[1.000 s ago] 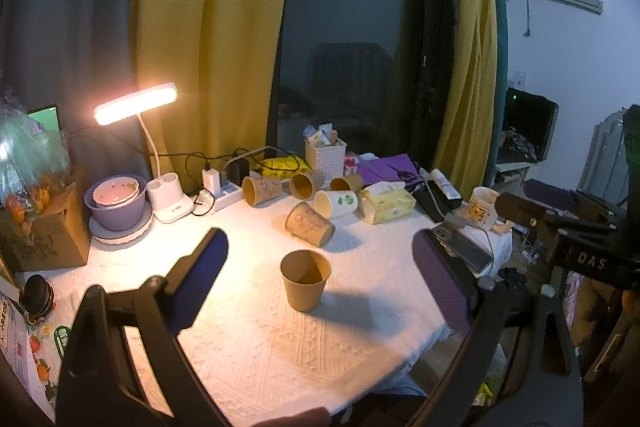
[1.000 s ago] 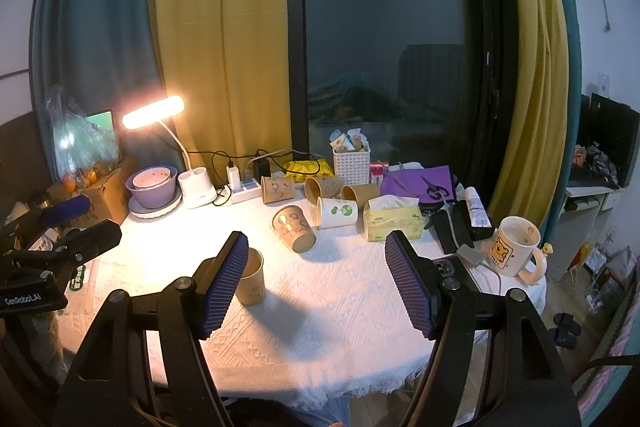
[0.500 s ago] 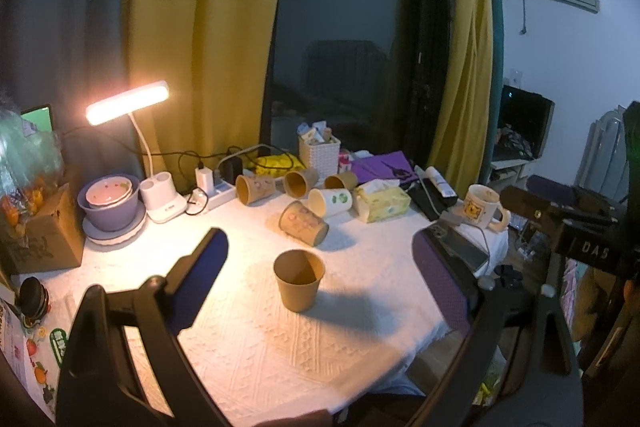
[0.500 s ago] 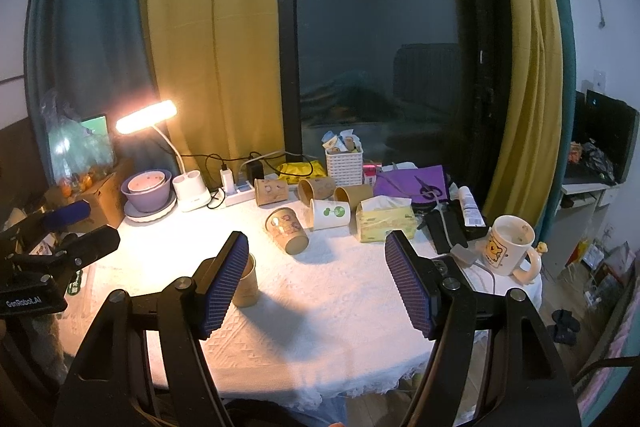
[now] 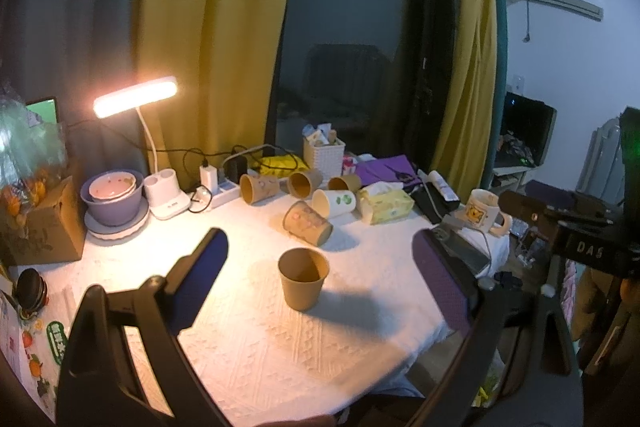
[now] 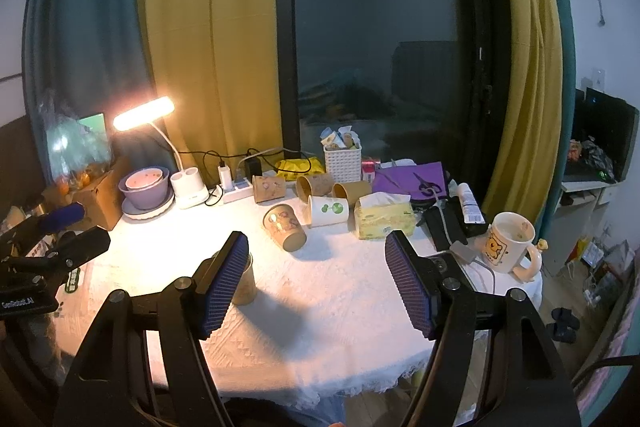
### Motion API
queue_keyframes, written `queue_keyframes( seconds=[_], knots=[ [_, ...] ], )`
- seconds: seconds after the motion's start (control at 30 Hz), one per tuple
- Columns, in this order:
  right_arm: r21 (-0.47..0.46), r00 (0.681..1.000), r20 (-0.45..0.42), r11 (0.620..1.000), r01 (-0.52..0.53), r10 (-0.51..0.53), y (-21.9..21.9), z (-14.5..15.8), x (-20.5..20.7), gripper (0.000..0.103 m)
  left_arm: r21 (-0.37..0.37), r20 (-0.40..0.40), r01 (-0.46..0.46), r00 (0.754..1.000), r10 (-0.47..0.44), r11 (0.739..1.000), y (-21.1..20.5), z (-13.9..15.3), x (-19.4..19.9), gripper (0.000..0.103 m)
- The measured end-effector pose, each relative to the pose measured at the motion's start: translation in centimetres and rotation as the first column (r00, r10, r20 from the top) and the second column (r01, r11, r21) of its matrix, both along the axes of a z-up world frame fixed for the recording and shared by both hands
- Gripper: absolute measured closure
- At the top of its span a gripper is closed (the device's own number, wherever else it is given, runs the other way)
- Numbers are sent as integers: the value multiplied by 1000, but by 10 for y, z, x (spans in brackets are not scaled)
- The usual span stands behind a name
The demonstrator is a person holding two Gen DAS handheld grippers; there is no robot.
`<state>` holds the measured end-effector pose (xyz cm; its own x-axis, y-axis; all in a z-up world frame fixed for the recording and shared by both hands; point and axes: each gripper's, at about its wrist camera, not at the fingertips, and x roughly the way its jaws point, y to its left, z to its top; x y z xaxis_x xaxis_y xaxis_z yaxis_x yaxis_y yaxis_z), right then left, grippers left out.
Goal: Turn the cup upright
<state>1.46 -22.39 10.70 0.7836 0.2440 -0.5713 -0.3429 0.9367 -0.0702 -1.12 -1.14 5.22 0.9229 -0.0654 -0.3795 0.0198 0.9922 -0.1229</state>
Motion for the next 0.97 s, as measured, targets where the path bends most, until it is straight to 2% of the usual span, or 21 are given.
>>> queue_keyframes(
  seconds=[0.77, 0.97],
  knots=[
    [-12, 1000, -12, 1000, -11, 11, 6, -5, 2, 29, -7, 9, 15, 1000, -15, 1000, -1, -4, -4, 9],
    [-43, 1000, 9, 999, -4, 4, 10, -8, 3, 29, -19, 14, 67, 998, -67, 998, -9, -13, -1, 9]
  ],
)
